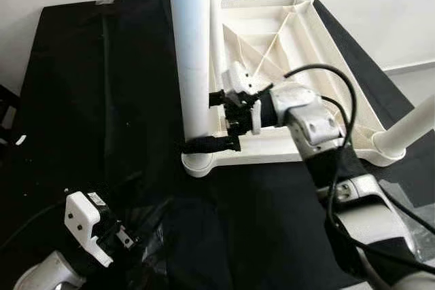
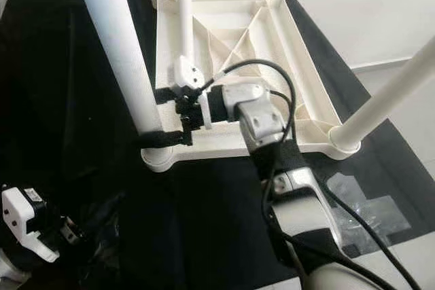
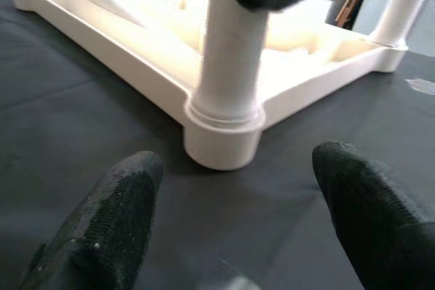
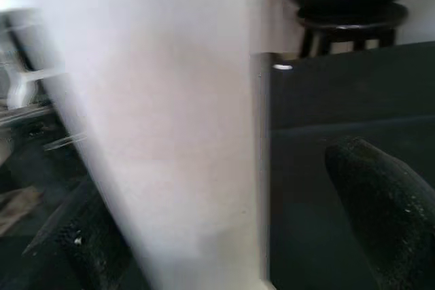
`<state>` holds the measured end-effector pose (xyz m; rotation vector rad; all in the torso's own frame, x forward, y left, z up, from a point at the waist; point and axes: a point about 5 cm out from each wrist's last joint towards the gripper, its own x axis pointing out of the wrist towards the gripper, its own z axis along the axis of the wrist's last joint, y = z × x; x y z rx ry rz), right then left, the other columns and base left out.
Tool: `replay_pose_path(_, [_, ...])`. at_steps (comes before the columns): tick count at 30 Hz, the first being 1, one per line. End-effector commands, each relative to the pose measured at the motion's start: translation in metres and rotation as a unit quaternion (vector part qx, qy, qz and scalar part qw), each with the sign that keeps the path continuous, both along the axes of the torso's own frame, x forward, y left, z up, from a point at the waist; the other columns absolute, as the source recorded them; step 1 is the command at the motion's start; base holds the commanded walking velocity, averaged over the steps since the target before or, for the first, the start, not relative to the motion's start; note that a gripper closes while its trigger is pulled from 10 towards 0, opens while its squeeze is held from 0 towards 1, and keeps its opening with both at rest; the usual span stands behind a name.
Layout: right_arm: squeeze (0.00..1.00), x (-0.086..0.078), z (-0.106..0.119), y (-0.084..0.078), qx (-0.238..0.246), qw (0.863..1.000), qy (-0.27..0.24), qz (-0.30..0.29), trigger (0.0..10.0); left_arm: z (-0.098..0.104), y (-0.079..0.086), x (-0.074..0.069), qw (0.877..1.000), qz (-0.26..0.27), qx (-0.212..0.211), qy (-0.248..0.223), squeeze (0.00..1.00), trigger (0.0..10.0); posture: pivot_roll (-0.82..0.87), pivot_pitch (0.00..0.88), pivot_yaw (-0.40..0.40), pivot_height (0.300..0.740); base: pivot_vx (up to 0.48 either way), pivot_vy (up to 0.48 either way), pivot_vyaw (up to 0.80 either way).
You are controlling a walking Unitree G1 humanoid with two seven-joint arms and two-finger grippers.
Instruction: Building children table
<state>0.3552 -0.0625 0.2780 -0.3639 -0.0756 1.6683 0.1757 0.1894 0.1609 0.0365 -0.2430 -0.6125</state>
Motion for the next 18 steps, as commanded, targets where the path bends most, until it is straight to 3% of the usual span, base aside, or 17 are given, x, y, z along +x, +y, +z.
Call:
replay_pose_path(1, [0.0,0.001,0.003,0.0,0.0,1.0,0.001,0.029,0.0,-0.004,0.0,-0.004,1.0,0.0,0.002,0.017,0.0,10.0,0.02,0.318,-0.047,0.74,0.0,0.0,0.0])
replay_pose_path(11, [0.0,-0.002,-0.004,0.001,-0.03,0.997,0.005,0.075,0.0,-0.003,-0.001,-0.004,1.0,0.002,0.001,0.017,0.0,10.0,-0.01,0.315,-0.06,0.74,0.0,0.0,0.0])
replay_pose_path(17, [0.0,0.0,-0.01,-0.012,-0.009,0.999,-0.015,0.048,0.0,-0.004,-0.002,-0.002,1.0,0.004,-0.001,0.016,0.0,10.0,-0.04,0.308,-0.061,0.74,0.0,0.0,0.0])
replay_pose_path(18, [0.0,0.001,-0.014,-0.016,0.006,1.0,-0.018,0.009,0.0,-0.004,-0.002,-0.002,1.0,0.004,-0.002,0.016,0.0,10.0,-0.04,0.306,-0.064,0.74,0.0,0.0,0.0])
